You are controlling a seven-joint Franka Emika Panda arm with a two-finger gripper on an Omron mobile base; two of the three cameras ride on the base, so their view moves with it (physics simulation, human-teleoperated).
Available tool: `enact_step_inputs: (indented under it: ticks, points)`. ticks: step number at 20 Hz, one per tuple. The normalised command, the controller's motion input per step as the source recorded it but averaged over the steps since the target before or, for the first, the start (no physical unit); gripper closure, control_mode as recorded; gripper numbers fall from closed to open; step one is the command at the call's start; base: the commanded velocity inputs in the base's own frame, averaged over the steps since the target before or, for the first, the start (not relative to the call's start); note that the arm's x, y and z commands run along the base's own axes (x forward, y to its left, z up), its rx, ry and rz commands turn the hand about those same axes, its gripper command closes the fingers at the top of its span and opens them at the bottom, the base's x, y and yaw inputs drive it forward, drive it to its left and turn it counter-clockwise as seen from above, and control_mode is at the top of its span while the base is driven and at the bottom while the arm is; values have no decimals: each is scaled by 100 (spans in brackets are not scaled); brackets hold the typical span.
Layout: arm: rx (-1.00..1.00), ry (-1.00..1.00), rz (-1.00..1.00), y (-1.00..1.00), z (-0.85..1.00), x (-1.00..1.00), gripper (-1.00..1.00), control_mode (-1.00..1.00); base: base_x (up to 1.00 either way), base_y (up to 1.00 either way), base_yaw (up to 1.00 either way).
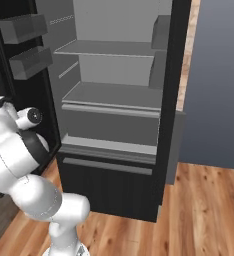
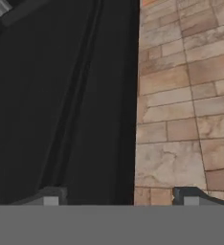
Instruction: Place one of the steaks on the plate and the other in the bowl. Then place the bowl in the fridge.
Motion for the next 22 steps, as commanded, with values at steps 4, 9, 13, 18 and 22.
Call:
enact_step_inputs:
  ticks: [4, 9, 13, 18, 22]
  points:
    - [-22, 13, -15, -26, 4, 0, -100, -100, 0, 0, 0]
    - [-18, 5, -8, -96, 11, 11, -100, -100, 0, 0, 0]
    - [-15, -4, 0, -100, 36, 16, -100, -100, 0, 0, 0]
    - [-11, -2, 2, -100, 8, 2, -100, -100, 0, 0, 0]
    - [-20, -23, 26, -100, -1, -16, -100, -100, 0, 0, 0]
